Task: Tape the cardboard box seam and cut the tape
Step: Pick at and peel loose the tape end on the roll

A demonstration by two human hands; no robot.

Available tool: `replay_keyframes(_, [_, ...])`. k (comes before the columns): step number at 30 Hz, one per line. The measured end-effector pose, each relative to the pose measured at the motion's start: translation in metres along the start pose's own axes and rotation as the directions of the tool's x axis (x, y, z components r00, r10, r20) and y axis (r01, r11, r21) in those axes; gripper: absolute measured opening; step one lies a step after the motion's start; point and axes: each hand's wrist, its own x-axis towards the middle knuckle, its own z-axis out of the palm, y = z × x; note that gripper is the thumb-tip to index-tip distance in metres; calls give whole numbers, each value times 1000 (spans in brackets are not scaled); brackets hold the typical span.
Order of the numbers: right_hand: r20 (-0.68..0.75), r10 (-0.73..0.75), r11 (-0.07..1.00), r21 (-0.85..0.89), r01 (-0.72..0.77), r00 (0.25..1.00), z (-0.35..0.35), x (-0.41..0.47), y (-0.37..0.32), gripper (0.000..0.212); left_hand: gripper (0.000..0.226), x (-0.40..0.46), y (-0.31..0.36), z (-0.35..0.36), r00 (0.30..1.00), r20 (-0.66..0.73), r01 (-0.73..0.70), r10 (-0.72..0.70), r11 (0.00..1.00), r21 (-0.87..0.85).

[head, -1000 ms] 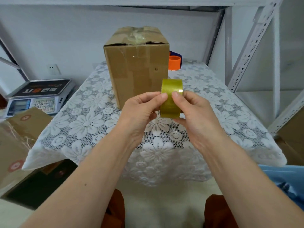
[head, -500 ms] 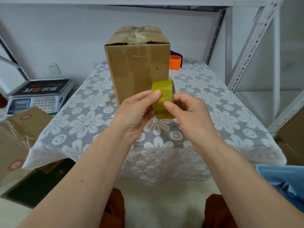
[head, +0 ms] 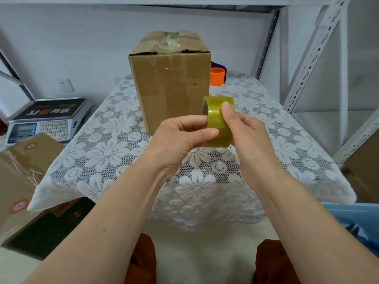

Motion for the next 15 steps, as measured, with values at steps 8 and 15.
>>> replay_keyframes(8, [31,-92,996,-7,93,995,0,1,4,10,31,7,-2,-6,991,-121,49,-52,999,-24])
replay_keyframes(15, [130,-157,983,-70,167,979,2,0,5,9,20,7,3,-8,961,-211,159,-181,980,-119])
